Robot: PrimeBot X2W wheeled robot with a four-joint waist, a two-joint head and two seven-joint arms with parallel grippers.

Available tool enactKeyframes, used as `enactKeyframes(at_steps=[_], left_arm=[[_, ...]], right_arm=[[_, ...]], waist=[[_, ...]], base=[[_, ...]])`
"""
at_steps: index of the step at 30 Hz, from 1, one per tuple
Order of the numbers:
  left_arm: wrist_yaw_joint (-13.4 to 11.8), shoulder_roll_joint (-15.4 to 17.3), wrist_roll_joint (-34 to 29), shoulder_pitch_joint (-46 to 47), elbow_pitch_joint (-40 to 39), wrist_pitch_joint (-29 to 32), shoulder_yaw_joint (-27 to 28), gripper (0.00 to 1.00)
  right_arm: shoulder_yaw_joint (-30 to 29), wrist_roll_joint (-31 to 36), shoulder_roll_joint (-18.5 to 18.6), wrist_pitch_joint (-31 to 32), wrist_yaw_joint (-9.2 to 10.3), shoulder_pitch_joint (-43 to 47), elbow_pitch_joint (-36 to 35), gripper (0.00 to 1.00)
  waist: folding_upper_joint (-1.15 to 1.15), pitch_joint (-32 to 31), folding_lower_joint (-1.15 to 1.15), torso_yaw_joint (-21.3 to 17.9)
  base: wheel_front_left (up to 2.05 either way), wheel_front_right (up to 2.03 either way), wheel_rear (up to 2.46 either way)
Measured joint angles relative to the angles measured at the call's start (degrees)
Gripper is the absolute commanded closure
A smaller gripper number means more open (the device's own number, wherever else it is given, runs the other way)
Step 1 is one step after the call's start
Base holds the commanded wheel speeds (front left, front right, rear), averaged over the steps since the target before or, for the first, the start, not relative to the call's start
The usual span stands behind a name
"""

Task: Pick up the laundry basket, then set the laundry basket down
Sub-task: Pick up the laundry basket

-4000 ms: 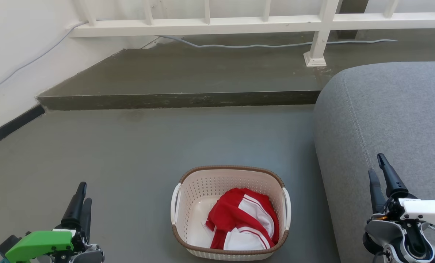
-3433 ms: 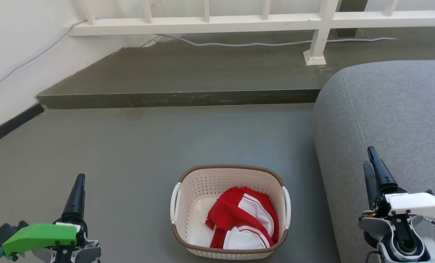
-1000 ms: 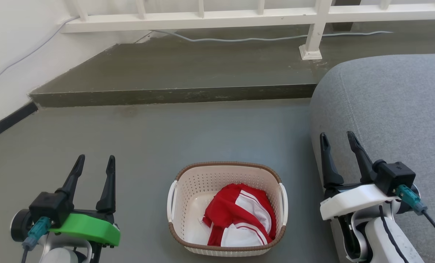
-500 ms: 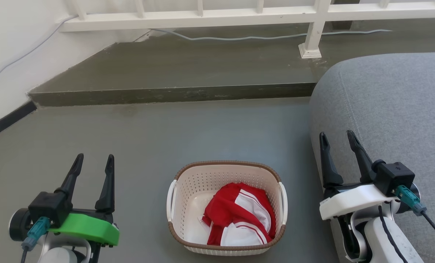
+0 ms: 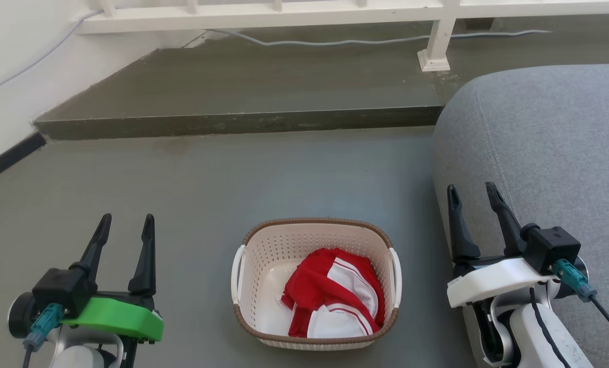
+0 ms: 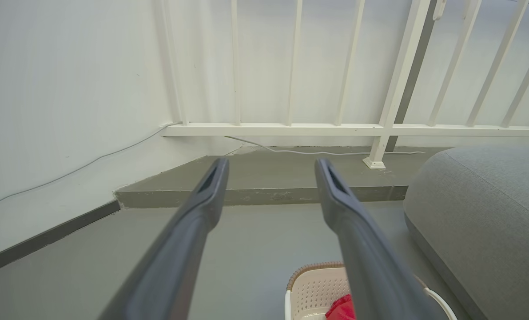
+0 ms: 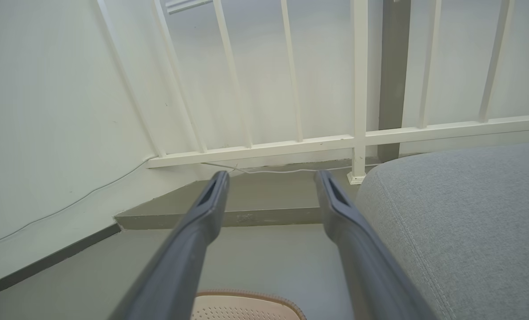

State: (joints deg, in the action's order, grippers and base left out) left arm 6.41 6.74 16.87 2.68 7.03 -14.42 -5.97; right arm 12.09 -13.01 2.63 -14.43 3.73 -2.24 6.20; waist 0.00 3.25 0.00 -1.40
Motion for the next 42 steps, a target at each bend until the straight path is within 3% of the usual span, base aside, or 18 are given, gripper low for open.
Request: enactKeyframes(at_steps=[13, 25, 42], left_arm=[[0.47, 0.46, 0.11, 0.42, -0.21, 0.00, 0.55, 0.00], [0.71, 3.18, 2.88, 5.21, 0.20, 0.00, 0.33, 0.00], [0.74, 7.71, 10.65, 16.03, 8.02, 0.00, -10.05, 0.00]], right_arm=[[0.53, -1.04, -0.02, 0.00, 1.48, -0.05, -0.34, 0.00], [2.33, -2.18, 0.00, 0.00, 2.52, -4.71, -0.11, 0.00], [3.37, -5.35, 0.07, -0.15, 3.37, -12.28, 8.62, 0.00]], waist=[[0.00, 4.58, 0.00, -0.64], [0.00, 12.40, 0.00, -1.40], [0.00, 25.87, 0.01, -2.04]], base=[[0.00, 0.00, 0.00], [0.00, 0.00, 0.00], [0.00, 0.00, 0.00]])
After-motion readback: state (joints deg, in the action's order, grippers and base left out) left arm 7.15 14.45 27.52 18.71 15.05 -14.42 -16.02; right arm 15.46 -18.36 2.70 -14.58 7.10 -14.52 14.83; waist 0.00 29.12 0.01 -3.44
